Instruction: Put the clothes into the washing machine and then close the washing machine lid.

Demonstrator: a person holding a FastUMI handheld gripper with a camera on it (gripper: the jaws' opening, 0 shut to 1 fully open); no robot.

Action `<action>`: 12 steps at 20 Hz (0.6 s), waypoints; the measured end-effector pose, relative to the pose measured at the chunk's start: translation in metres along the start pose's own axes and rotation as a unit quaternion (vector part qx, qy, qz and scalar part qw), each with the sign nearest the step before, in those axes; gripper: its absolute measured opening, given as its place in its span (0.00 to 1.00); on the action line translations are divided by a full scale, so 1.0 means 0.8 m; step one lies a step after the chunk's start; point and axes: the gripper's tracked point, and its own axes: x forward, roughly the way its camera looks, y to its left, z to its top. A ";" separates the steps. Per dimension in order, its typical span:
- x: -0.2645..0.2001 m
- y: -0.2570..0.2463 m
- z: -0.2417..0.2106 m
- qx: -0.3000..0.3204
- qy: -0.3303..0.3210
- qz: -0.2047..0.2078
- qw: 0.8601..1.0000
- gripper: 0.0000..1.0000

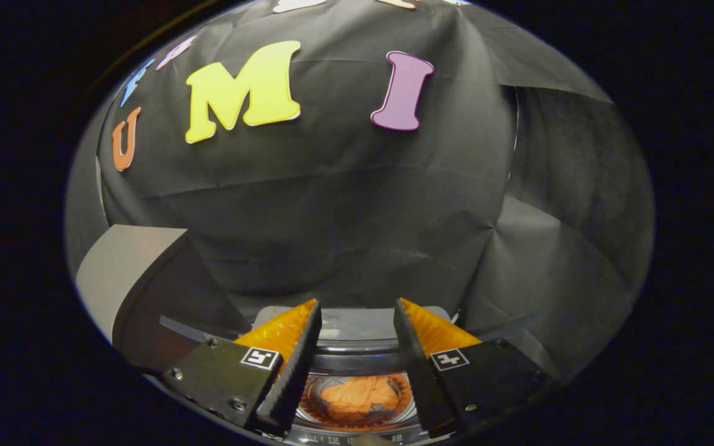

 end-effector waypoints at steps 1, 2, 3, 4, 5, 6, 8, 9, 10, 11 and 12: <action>0.001 0.001 0.000 0.000 0.001 -0.001 1.000 0.75; 0.001 -0.001 0.003 0.000 -0.001 -0.001 1.000 0.75; 0.001 -0.002 0.002 0.002 -0.001 -0.001 1.000 0.75; 0.002 0.000 0.003 0.004 0.000 0.000 1.000 0.75; 0.001 0.001 0.004 0.004 0.000 0.001 1.000 0.75; 0.000 0.000 0.004 0.005 -0.001 0.001 1.000 0.75; 0.005 0.000 -0.003 0.004 0.015 0.004 1.000 0.75; 0.007 -0.002 -0.008 0.004 0.027 0.006 1.000 0.78; 0.005 -0.004 -0.005 0.002 0.034 0.004 0.999 0.78; 0.006 -0.003 -0.006 0.000 0.035 0.004 0.999 0.78; 0.009 -0.002 -0.012 -0.004 0.039 0.005 0.999 0.78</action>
